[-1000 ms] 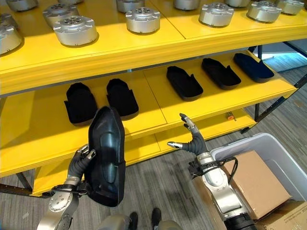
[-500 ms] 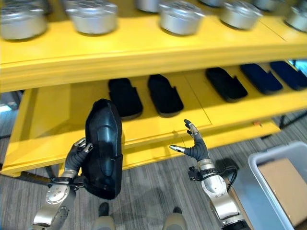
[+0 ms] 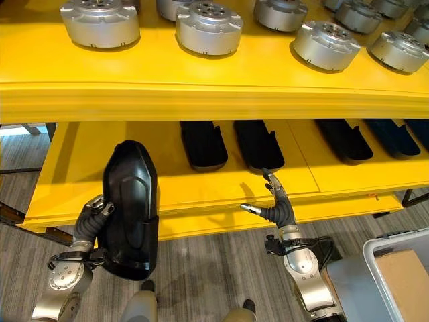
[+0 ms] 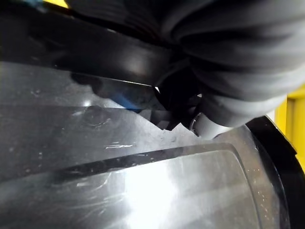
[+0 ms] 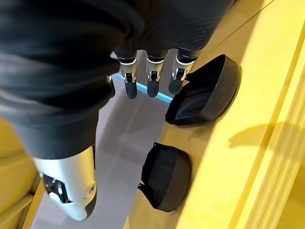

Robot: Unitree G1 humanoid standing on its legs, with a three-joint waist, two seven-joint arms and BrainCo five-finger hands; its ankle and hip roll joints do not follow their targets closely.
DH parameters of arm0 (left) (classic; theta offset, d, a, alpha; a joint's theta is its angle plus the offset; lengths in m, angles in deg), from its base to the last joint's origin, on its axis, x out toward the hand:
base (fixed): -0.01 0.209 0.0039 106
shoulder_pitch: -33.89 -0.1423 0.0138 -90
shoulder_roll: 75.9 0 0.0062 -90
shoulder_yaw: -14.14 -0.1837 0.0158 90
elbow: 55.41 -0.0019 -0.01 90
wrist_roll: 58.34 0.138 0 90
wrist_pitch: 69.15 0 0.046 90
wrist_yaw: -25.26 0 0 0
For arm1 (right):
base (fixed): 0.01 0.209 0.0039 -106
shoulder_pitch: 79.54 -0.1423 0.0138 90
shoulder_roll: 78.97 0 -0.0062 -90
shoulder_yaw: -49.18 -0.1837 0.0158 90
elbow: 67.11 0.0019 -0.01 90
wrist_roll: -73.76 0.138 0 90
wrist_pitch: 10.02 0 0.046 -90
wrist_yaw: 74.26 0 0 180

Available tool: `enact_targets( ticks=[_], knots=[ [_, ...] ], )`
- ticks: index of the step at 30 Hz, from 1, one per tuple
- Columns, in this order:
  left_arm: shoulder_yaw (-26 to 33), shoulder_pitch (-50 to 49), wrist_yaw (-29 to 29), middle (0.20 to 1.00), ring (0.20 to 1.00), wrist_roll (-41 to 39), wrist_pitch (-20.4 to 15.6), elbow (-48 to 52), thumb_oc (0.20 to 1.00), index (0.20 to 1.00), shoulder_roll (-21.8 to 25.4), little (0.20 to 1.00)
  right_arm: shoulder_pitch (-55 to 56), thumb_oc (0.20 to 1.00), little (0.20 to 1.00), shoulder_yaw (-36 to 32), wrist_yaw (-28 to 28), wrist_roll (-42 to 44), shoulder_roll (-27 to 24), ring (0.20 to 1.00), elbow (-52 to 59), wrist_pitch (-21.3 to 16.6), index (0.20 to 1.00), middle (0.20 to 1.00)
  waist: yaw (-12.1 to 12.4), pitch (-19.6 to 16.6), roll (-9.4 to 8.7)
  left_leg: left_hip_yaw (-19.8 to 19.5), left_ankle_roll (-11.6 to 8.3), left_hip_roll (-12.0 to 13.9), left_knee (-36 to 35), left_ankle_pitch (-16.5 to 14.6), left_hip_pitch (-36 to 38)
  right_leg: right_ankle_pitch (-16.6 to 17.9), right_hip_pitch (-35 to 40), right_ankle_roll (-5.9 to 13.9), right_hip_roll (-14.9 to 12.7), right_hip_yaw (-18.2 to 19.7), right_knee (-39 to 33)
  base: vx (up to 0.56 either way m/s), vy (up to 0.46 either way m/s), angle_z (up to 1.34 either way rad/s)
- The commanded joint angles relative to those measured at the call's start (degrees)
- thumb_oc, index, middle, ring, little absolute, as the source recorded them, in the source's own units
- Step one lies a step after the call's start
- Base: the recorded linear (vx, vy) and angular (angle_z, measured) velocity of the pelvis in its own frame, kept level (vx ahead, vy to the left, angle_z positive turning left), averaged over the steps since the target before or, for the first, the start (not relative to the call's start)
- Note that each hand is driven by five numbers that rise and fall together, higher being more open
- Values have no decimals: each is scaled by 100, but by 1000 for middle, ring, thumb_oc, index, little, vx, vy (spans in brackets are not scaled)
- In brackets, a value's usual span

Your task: Move parts from the plastic box to the shelf.

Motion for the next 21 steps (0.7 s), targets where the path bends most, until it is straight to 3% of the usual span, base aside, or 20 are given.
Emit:
enact_targets(
  ticks=[1, 5, 10, 19, 21],
  knots=[
    [351, 209, 193, 200, 200, 342, -380, 230, 200, 200, 31, 200, -49, 1000, 1000, -59, -45, -11, -263, 1000, 233, -157, 1000, 1000, -60, -197, 82, 211, 6, 292, -216, 320, 276, 95, -237, 408, 87, 108, 490, 25, -32, 1],
    [383, 1167, 775, 200, 200, 528, -498, -470, 200, 200, 155, 200, -538, 1000, 1000, 149, 17, 82, -244, 1000, 282, -265, 1000, 1000, -112, -51, 29, 149, -44, 414, 187, 222, 113, -152, -507, 331, 198, 286, 973, -52, -44, -4],
    [310, 2347, 1374, 200, 200, 521, -515, -1048, 200, 200, 328, 200, -1351, 1000, 1000, 557, 160, 253, -153, 1000, 296, -353, 1000, 1000, -156, 136, 87, -40, -81, 540, 926, 21, -395, -588, -1156, 182, 307, 501, 1989, -113, -21, -7],
    [-41, 3636, 1670, 200, 200, 467, -330, -1231, 200, 200, 722, 200, -1903, 1000, 1000, 924, 221, 288, -131, 1000, 274, -264, 1000, 1000, -303, 35, 251, -273, -86, 599, 1589, -93, -1234, -874, -2038, 69, 395, 659, 2834, -85, -9, 3],
    [-206, 4365, 1866, 200, 200, 418, -245, -1458, 200, 200, 1072, 200, -2022, 1000, 1000, 1070, 179, 334, -169, 1000, 231, -198, 1000, 1000, -356, 18, 246, -383, -66, 636, 1748, -40, -1640, -888, -2443, 44, 517, 644, 3038, -152, -58, 6]
  ],
)
